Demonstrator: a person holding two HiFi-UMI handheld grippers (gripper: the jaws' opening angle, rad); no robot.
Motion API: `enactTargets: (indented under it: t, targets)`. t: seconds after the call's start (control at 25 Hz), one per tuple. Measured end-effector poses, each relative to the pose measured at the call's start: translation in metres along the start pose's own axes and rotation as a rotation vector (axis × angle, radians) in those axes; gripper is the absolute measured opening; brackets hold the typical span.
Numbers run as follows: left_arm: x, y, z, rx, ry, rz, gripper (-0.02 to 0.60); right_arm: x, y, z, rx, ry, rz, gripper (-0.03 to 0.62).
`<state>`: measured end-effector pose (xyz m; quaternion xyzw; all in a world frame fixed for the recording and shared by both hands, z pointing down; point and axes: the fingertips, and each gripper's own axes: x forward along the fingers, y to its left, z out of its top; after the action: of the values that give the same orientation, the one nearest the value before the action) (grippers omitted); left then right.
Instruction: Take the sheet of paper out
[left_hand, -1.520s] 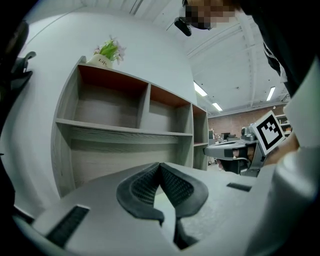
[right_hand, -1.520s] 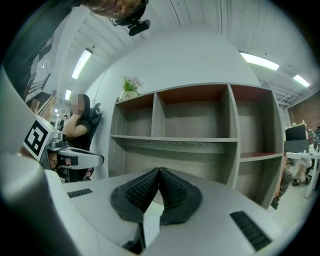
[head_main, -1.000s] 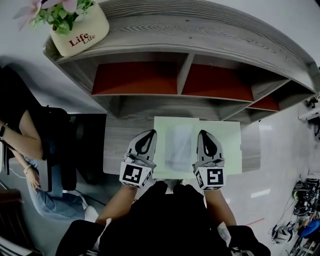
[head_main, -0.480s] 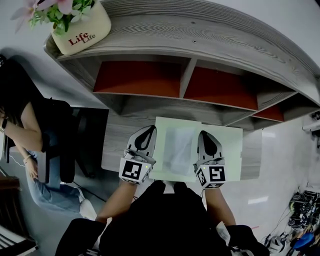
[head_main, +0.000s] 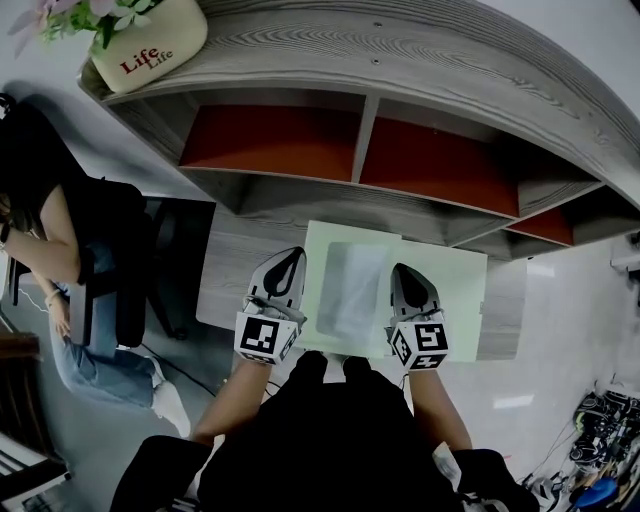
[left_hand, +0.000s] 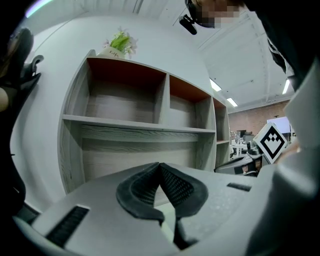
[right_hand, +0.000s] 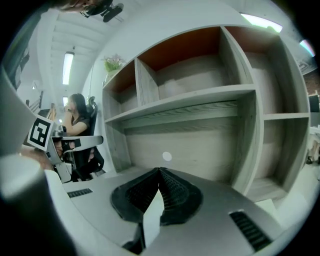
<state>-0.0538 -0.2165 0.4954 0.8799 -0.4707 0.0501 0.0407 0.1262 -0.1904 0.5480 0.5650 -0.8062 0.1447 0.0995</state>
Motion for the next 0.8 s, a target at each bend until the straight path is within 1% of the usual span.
enactTargets:
  t: [0.2, 0.36, 0.48, 0.6, 0.8]
  targets:
    - [-0.004, -0.007, -0.013, -0.028, 0.020, 0.011, 0.005, 0.003, -0.002, -0.037, 0.005, 0.127, 0.034, 0.021]
    - [-0.006, -0.013, -0.021, -0.032, 0.034, 0.012, 0.005, 0.007, -0.001, -0.069, -0.011, 0.225, 0.051, 0.021]
    - [-0.009, -0.016, -0.025, -0.046, 0.043, 0.013, 0.005, 0.009, 0.000, -0.093, 0.003, 0.288, 0.067, 0.021]
    - [-0.012, -0.017, -0.028, -0.040, 0.053, 0.021, 0.006, 0.011, 0.000, -0.111, 0.041, 0.343, 0.085, 0.021]
    - [-0.016, -0.016, -0.033, -0.032, 0.066, 0.030, 0.006, 0.014, 0.000, -0.142, 0.141, 0.450, 0.117, 0.025]
